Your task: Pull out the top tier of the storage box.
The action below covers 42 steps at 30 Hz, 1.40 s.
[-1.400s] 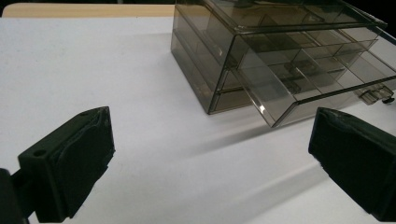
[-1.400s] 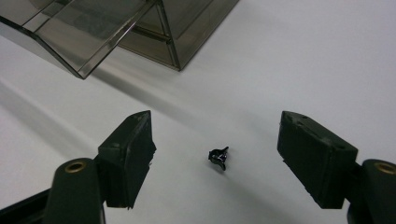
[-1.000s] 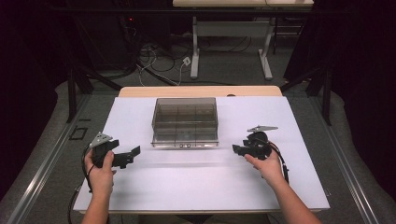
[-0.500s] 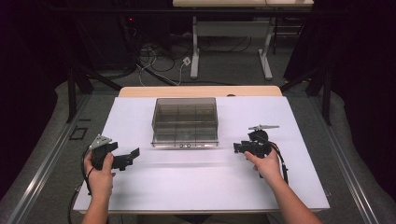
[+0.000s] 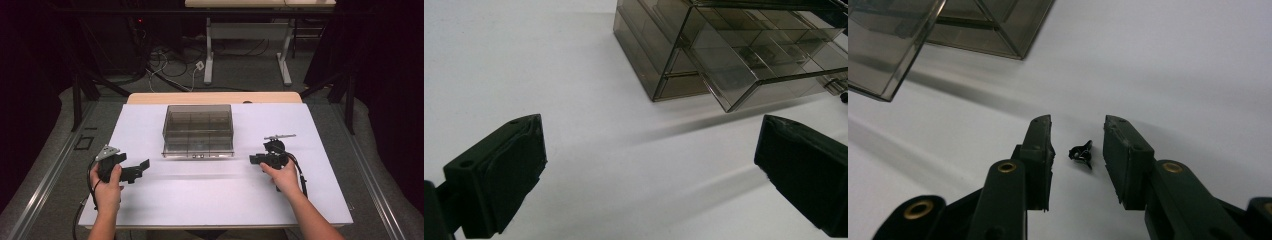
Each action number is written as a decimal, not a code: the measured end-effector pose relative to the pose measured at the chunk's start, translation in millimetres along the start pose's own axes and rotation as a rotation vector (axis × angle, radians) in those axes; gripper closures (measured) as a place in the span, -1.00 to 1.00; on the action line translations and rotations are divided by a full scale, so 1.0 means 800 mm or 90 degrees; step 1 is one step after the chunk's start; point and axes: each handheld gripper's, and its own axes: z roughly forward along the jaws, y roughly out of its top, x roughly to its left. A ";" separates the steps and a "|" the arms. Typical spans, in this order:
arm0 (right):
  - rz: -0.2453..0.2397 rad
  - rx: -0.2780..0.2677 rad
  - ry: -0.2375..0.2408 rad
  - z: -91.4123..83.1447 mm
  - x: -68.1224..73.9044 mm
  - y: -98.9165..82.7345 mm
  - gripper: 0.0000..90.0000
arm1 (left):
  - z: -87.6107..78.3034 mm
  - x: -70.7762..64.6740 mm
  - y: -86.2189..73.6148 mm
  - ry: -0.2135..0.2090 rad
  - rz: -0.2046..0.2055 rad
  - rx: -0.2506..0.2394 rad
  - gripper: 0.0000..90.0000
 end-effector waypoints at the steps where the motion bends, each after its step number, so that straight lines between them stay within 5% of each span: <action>1: 0.002 -0.005 0.006 0.001 0.000 -0.001 0.44 | 0.001 0.000 0.000 0.000 -0.001 -0.001 -0.98; 42: -0.006 0.022 -0.020 0.015 0.002 -0.004 0.72 | 0.002 0.002 -0.002 -0.001 -0.014 0.002 -0.98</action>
